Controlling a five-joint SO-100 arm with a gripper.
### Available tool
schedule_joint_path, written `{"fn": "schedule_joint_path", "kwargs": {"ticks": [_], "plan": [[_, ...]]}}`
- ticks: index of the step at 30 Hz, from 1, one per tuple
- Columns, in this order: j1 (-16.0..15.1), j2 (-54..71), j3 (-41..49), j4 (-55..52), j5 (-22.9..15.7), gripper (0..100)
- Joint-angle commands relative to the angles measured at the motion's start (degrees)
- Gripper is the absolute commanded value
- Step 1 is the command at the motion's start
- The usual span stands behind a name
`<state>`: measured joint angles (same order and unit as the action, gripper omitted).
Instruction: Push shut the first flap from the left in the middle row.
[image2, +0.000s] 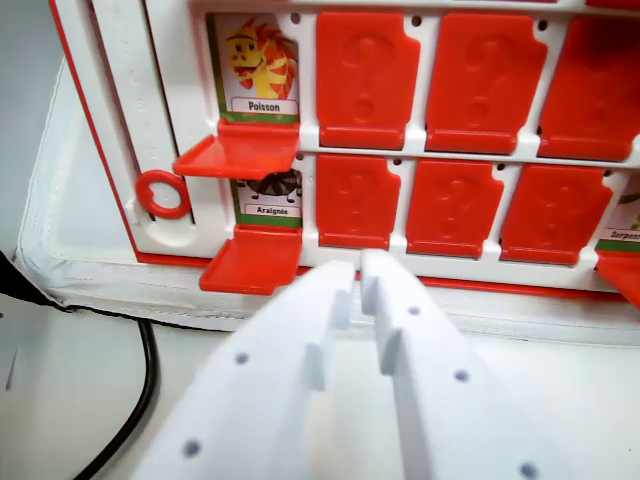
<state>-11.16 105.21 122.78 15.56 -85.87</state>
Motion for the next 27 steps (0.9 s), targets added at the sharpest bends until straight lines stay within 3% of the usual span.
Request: {"fn": "schedule_joint_path", "kwargs": {"ticks": [1, 15, 27], "plan": [[-1.5, -3.5, -5.2, -3.2, 0.8, 0], [-5.7, -18.7, -19.9, -5.1, 2.7, 0], [-5.4, -25.1, -28.8, -5.1, 2.4, 0]]}}
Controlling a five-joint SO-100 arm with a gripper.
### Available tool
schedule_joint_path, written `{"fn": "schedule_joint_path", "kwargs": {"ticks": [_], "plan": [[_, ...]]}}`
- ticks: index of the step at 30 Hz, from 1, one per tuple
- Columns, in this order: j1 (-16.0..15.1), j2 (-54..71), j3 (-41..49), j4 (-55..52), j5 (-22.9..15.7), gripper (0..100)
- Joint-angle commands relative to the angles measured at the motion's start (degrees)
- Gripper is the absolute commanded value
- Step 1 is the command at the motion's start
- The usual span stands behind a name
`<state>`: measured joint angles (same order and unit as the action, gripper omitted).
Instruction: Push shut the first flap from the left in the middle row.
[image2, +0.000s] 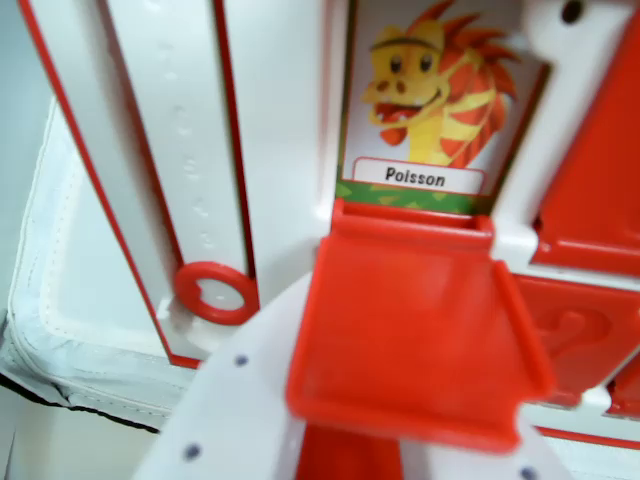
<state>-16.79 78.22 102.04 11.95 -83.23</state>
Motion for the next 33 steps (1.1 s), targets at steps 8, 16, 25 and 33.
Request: {"fn": "schedule_joint_path", "kwargs": {"ticks": [8, 16, 25, 33], "plan": [[1.5, 2.5, -12.0, -2.6, -0.4, 0], [1.8, 5.5, -12.2, -2.0, 0.3, 0], [0.3, 14.2, -4.7, 1.2, 1.1, 0], [-0.4, 18.6, -1.1, 2.3, 1.1, 0]]}}
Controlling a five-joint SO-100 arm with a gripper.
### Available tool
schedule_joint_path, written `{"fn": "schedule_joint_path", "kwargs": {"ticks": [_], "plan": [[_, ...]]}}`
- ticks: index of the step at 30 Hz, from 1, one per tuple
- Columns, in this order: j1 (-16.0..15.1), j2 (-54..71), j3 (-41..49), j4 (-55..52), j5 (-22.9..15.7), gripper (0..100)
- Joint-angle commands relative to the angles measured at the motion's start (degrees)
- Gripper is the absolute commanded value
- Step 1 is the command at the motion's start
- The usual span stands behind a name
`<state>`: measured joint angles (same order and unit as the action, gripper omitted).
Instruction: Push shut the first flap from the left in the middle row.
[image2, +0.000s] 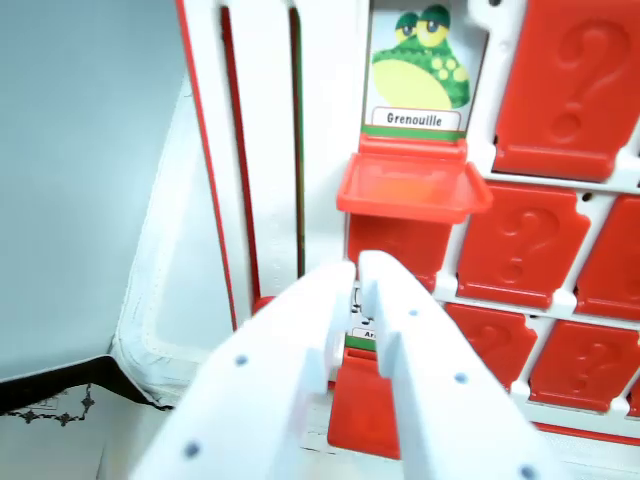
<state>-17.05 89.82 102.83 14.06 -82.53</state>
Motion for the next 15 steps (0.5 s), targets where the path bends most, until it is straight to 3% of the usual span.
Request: {"fn": "schedule_joint_path", "kwargs": {"ticks": [1, 15], "plan": [[0.1, 6.7, -2.5, 0.4, 0.4, 0], [1.5, 9.3, -4.2, 5.5, 0.3, 0]]}}
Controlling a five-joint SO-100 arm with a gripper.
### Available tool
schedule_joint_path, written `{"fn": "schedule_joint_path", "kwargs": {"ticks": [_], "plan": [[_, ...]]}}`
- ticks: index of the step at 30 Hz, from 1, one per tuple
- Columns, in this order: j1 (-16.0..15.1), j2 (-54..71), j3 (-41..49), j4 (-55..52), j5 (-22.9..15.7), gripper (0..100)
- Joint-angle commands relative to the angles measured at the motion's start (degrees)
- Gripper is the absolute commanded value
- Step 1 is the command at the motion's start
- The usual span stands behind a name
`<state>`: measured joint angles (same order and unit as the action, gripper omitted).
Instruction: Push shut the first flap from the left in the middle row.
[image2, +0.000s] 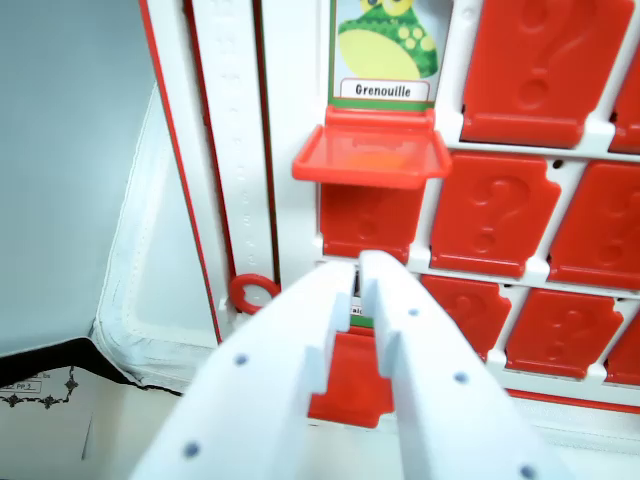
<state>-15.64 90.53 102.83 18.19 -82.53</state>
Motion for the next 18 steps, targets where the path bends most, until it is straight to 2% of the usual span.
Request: {"fn": "schedule_joint_path", "kwargs": {"ticks": [1, 5, 9, 18], "plan": [[0.2, 9.4, -4.0, 2.2, 0.3, 0], [1.1, 13.9, -3.3, 8.7, 0.7, 0], [4.0, 19.3, -4.2, 16.2, 0.0, 0], [11.2, 28.8, -8.4, 36.7, -8.3, 0]]}}
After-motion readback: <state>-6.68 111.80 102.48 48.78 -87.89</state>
